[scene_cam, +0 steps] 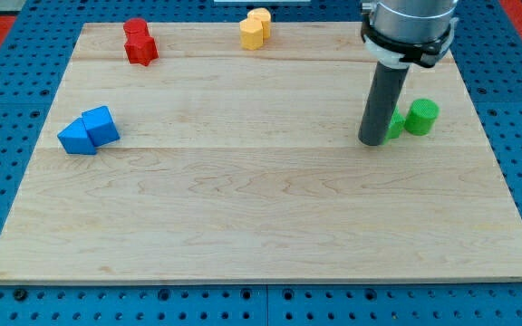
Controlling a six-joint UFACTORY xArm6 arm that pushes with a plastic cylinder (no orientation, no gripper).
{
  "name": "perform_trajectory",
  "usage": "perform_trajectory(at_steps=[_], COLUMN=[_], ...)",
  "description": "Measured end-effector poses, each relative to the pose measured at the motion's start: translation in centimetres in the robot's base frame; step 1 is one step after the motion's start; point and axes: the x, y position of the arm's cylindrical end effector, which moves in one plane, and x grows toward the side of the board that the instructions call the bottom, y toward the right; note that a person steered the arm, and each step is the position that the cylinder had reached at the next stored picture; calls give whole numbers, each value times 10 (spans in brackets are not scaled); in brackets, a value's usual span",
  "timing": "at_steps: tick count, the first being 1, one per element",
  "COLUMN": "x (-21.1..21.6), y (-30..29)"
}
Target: Move your arm to the center
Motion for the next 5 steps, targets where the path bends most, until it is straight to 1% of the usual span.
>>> perform_trajectory(at_steps=[2, 4, 5], x=[-7, -7, -7], y=[22, -49, -66])
